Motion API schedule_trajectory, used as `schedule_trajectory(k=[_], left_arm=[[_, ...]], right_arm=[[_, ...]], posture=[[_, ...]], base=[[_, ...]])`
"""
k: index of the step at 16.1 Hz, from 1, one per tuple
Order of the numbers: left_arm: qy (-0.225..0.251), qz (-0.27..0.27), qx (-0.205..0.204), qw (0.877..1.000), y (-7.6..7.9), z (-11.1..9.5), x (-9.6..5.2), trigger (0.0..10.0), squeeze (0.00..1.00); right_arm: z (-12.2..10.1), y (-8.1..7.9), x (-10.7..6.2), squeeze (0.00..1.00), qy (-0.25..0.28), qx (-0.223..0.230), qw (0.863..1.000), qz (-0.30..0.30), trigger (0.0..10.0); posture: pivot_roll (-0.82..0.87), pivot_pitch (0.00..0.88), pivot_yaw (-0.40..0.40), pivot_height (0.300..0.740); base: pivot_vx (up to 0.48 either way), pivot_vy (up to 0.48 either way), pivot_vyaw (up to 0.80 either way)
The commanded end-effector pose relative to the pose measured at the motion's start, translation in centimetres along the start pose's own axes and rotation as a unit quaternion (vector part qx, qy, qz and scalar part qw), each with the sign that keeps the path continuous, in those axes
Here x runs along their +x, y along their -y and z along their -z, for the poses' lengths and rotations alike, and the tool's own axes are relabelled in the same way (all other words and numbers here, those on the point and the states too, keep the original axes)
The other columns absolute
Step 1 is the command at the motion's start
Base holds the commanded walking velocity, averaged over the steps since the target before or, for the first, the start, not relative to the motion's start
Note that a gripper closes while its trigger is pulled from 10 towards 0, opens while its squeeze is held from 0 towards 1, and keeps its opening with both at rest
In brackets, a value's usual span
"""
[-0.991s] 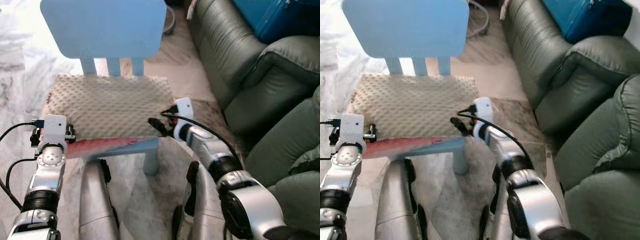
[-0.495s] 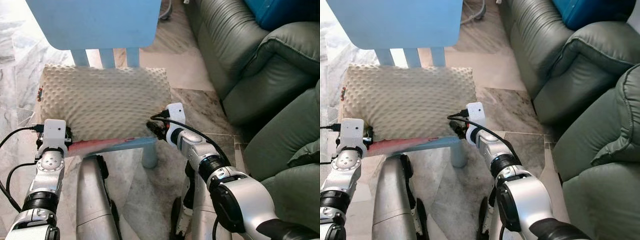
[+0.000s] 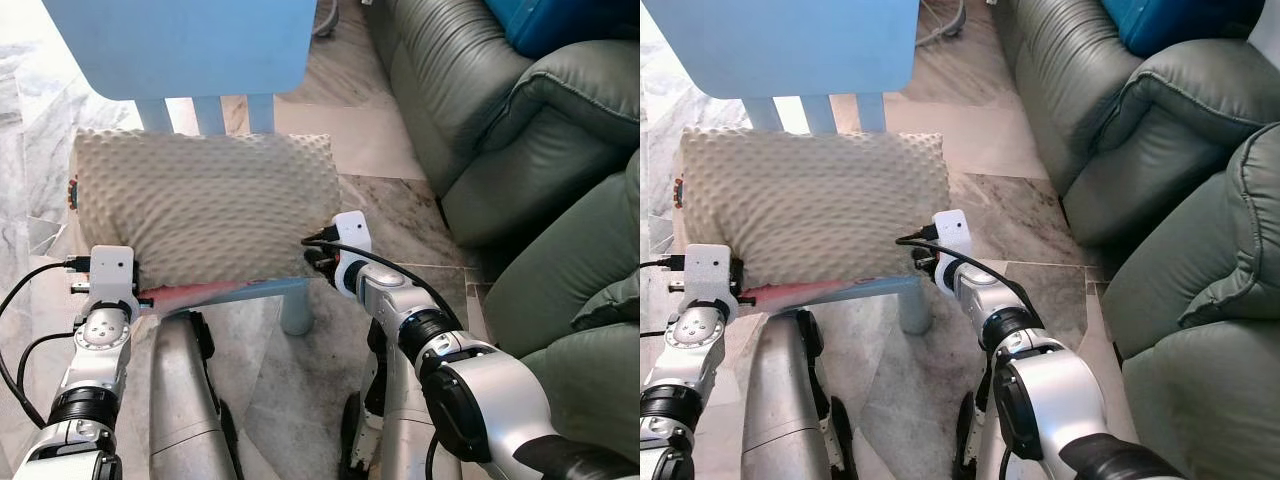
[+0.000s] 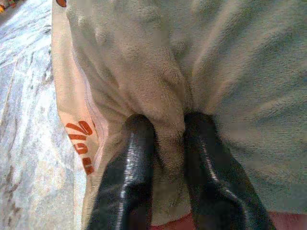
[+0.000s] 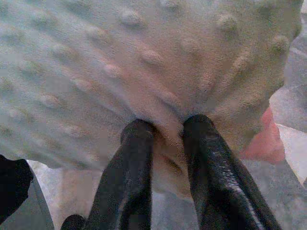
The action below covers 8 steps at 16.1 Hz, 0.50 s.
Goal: Move the pillow to the sofa
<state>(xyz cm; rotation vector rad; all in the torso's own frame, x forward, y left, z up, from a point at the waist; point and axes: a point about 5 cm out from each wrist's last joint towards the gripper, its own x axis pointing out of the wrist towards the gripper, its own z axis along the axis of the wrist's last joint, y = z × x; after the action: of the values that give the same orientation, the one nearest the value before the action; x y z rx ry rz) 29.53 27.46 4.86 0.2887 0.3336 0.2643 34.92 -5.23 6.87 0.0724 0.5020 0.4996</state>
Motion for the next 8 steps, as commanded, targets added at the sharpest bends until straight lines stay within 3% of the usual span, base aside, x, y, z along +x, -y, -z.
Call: schedule_trajectory(k=[1, 4, 7, 8], left_arm=[[-0.058, 0.038, 0.004, 0.998, 1.6, 2.6, -0.8, 0.0, 0.0], [-0.059, 0.047, -0.008, 0.997, 2.3, 2.4, -0.6, 0.0, 0.0], [0.007, 0.037, 0.031, 0.999, 2.5, -0.8, 0.6, 0.0, 0.0], [0.035, 0.021, 0.025, 0.999, 2.3, -2.2, 1.0, 0.0, 0.0]], right_arm=[[1.3, 0.0, -0.1, 0.0, -0.024, 0.009, 1.0, 0.004, 0.0], [1.1, 0.3, -0.1, 0.0, -0.016, 0.007, 1.0, 0.016, 0.0], [-1.4, 1.3, -0.2, 0.0, 0.034, 0.044, 0.998, 0.034, 0.0], [-2.5, 1.9, -0.4, 0.0, 0.062, 0.049, 0.996, 0.037, 0.0]], posture=[[0.06, 0.232, -0.141, 0.453], [0.06, 0.208, -0.141, 0.453], [0.07, 0.101, -0.135, 0.453], [0.08, 0.055, -0.136, 0.453]], base=[[0.0, 0.0, 0.0], [0.0, 0.0, 0.0], [0.0, 0.0, 0.0], [0.0, 0.0, 0.0]])
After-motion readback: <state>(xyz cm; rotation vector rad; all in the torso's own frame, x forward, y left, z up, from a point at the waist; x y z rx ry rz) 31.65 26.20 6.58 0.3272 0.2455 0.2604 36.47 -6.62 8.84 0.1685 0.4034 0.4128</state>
